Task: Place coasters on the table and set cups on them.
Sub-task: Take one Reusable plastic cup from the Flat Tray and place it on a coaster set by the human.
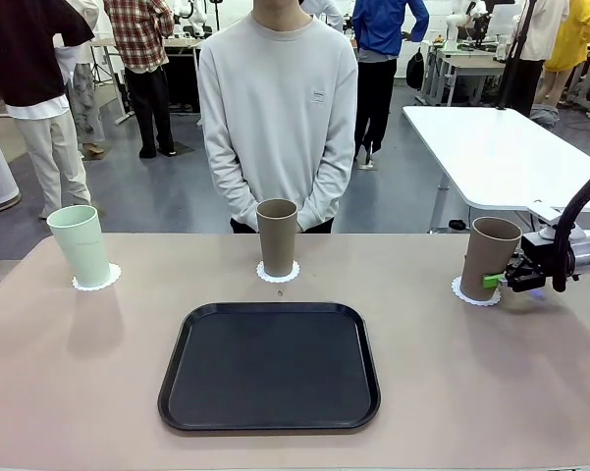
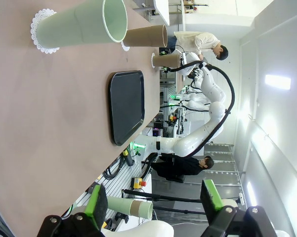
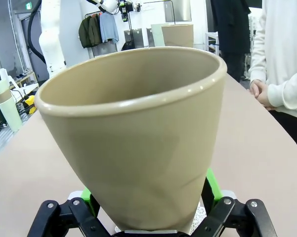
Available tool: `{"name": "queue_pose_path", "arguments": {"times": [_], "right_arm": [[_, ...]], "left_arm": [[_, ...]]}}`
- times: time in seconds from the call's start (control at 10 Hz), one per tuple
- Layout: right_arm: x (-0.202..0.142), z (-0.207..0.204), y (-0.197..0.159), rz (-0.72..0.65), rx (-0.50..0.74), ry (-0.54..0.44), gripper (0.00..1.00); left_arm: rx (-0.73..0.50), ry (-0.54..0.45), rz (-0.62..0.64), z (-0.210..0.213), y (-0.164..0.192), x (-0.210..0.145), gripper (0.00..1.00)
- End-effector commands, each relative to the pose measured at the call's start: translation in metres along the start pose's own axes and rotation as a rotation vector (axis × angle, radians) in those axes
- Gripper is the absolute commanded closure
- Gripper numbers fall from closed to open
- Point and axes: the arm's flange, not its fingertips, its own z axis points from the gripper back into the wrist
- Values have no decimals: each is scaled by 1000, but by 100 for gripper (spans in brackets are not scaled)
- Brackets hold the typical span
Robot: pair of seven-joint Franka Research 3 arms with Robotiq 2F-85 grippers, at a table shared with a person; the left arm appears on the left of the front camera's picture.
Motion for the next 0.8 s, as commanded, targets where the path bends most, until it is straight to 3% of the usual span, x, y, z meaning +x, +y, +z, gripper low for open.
{"name": "queue_pose_path", "arguments": {"times": [0.0,0.7], "right_arm": [[0,2,-9,-28,38,-3,0],[-6,14,-5,-18,98,41,0]], "left_arm": [[-1,3,7,0,-4,-1,0],[-1,3,7,0,-4,-1,0]]}}
